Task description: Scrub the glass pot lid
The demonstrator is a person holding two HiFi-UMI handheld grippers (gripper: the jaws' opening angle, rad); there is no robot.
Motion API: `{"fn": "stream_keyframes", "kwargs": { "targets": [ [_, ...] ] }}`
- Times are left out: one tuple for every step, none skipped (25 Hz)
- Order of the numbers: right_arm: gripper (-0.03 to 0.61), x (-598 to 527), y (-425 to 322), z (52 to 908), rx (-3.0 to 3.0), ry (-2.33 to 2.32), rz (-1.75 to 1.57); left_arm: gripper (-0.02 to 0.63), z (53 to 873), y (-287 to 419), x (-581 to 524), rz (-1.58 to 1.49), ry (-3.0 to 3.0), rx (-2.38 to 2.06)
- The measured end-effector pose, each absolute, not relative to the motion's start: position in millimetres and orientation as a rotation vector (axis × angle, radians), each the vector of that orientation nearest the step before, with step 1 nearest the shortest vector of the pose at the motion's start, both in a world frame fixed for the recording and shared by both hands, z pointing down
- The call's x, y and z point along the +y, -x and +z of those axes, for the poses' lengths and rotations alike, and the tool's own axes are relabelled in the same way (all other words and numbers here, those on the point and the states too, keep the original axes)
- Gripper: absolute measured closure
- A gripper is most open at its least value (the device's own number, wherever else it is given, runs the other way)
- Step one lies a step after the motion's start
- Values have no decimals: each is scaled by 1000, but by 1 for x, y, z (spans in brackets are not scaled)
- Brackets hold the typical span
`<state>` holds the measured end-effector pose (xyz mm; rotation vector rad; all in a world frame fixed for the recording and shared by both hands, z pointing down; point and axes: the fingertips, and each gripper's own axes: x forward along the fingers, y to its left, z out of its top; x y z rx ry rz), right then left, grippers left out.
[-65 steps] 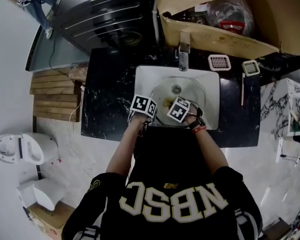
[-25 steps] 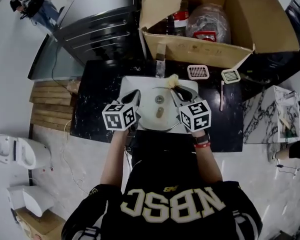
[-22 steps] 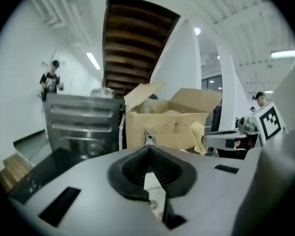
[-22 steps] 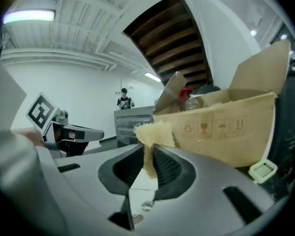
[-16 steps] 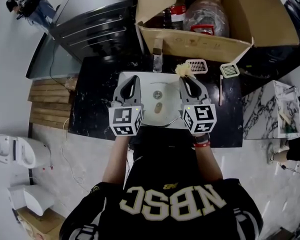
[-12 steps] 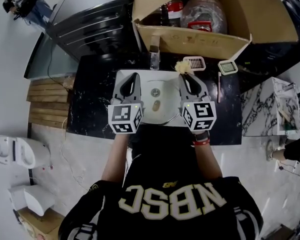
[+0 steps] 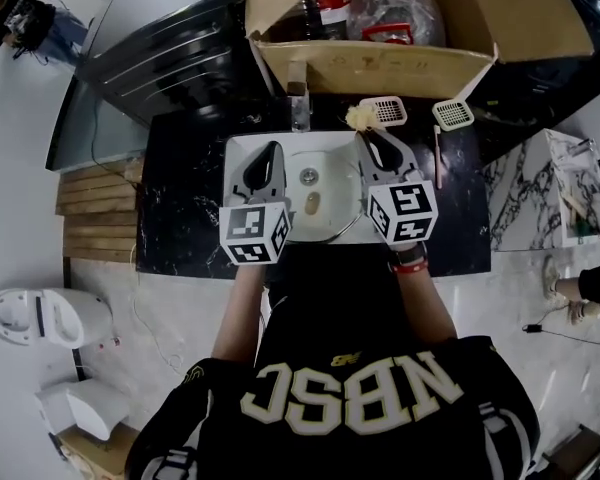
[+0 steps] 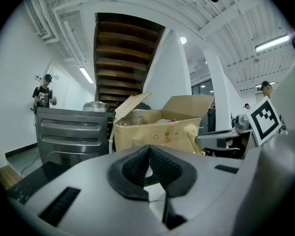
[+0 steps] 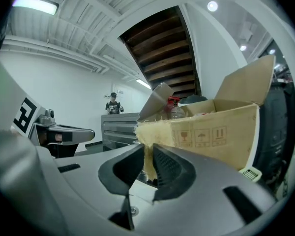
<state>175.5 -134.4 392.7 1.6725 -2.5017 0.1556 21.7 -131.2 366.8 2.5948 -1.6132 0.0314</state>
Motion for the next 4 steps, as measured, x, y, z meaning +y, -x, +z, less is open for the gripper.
{"fn": "stream_keyframes", "kwargs": {
  "targets": [
    [517, -136, -176, 394, -2501, -1663, 153, 600, 370, -25, -130, 40, -2597, -1599],
    [517, -137, -175, 395, -2502, -1651, 152, 600, 374, -28, -128, 53, -2601, -1586],
    [517, -139, -175, 396, -2504, -1637, 152, 600, 378, -31, -126, 70, -2605, -1576],
    [517, -140, -173, 398, -2507, -1623, 154, 600, 382, -34, -123, 88, -2610, -1567]
  ]
}}
